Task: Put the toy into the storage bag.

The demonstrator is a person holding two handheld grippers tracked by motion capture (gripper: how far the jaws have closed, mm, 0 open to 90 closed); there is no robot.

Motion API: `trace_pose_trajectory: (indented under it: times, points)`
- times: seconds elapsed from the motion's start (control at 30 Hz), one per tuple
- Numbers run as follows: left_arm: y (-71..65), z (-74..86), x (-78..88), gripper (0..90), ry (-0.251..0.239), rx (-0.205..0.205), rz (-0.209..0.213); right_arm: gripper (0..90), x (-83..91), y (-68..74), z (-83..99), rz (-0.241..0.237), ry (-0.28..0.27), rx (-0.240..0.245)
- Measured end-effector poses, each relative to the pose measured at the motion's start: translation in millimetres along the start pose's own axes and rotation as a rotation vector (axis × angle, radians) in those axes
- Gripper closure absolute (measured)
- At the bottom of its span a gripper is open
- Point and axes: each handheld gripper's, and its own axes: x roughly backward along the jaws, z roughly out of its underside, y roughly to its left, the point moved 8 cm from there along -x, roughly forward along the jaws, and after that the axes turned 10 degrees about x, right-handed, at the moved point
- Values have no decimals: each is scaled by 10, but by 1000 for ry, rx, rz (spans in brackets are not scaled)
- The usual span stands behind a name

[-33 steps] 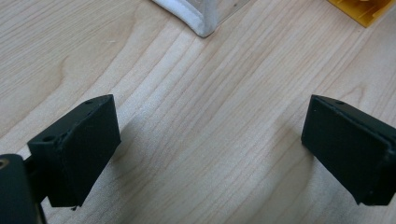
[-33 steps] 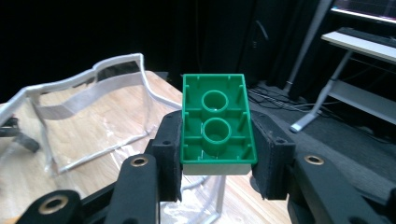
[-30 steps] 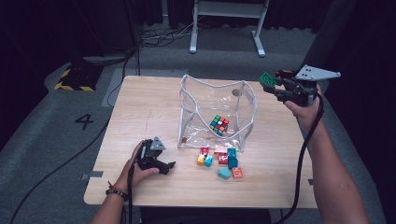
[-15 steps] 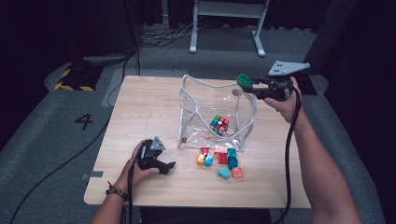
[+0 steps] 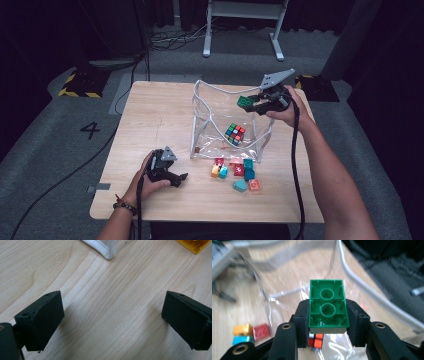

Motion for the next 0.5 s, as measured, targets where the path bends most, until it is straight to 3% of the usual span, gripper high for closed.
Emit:
trace_pose_trajectory:
  times: [0.07, 0.27, 0.3, 0.37, 0.47, 0.5]
  points:
    - [4, 2, 2, 44, 3, -5, -1, 591, -56, -4, 46, -7, 60, 15]
    - [2, 1, 1, 43, 2, -3, 0, 592, -127, -31, 174, -35, 171, 24]
    - [-12, 10, 2, 43, 6, 16, 2, 592, -133, -38, 197, -40, 190, 29]
    - [-8, 8, 1, 40, 7, 13, 2, 592, -137, -35, 250, -53, 241, 29]
    - [-13, 1, -9, 39, 2, 5, 15, 592, -138, -39, 275, -64, 253, 39]
    - [-15, 0, -10, 39, 1, 7, 16, 592, -113, -59, 314, -63, 285, 60]
